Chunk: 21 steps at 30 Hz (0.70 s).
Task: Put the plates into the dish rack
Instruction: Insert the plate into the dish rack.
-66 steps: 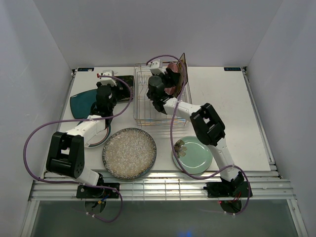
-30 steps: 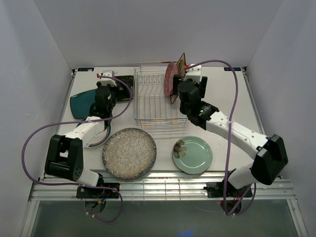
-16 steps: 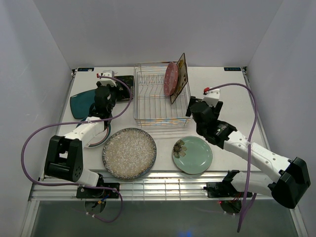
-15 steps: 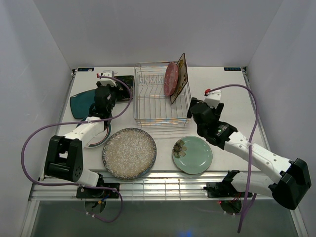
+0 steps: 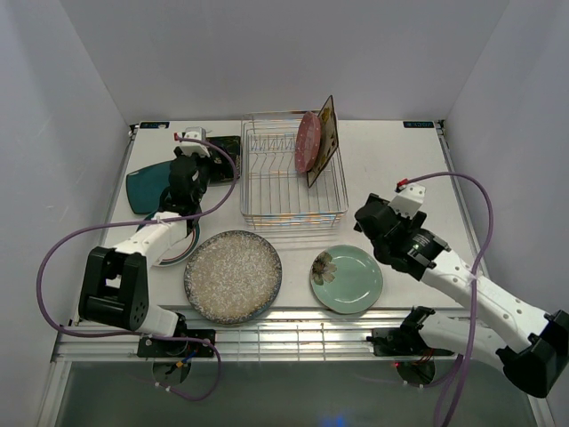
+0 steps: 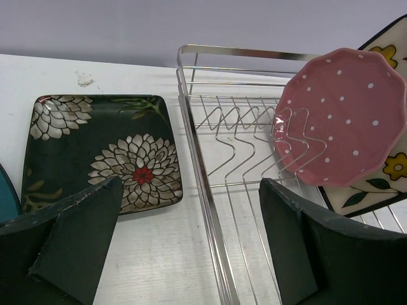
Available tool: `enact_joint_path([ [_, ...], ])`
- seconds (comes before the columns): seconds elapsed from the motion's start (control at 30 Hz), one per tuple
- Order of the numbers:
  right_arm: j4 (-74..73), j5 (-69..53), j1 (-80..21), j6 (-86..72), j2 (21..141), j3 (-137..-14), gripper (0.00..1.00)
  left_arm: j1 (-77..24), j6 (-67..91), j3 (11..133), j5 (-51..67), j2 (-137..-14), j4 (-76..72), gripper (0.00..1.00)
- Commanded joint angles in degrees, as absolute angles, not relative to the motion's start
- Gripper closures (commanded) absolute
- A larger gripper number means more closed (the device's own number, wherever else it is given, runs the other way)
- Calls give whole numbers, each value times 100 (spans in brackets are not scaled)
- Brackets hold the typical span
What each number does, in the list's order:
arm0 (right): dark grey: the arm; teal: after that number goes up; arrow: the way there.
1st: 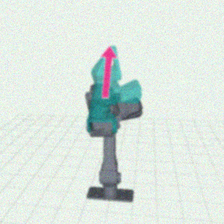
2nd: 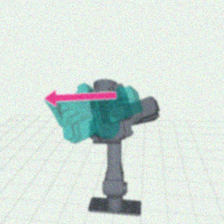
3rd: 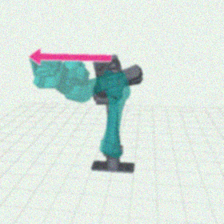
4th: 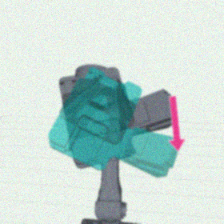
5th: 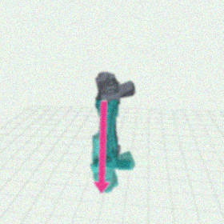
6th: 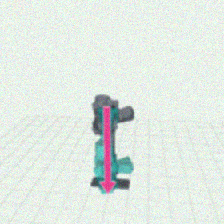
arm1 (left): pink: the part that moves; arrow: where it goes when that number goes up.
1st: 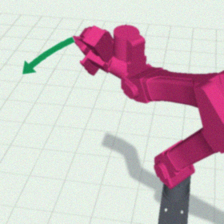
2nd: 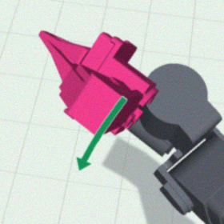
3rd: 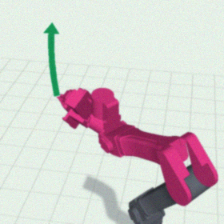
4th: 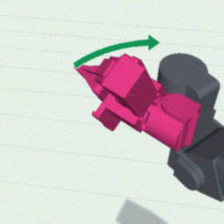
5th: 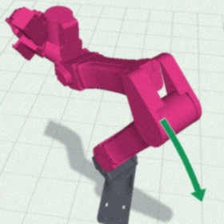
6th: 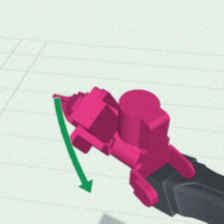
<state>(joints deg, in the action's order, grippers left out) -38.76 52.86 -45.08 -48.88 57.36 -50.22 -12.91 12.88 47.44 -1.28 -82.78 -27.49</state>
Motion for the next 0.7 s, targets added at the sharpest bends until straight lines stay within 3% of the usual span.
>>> enact_joint_path([
  [0.0, -3709, 4994, -4518, -4399, 5143, -4782, 10, -1266, 1248, 4693, -9, -7980, -2848, 2],
  [0.33, -3323, 4300, -4518, -4025, 3183, -3833, 10, -1266, 1195, 4649, -9, -7840, -2848, 2],
  [0.67, -3718, 3903, -4518, -4719, 3138, -3262, 10, -1266, 1318, 4526, 395, -7550, -2874, 2],
])
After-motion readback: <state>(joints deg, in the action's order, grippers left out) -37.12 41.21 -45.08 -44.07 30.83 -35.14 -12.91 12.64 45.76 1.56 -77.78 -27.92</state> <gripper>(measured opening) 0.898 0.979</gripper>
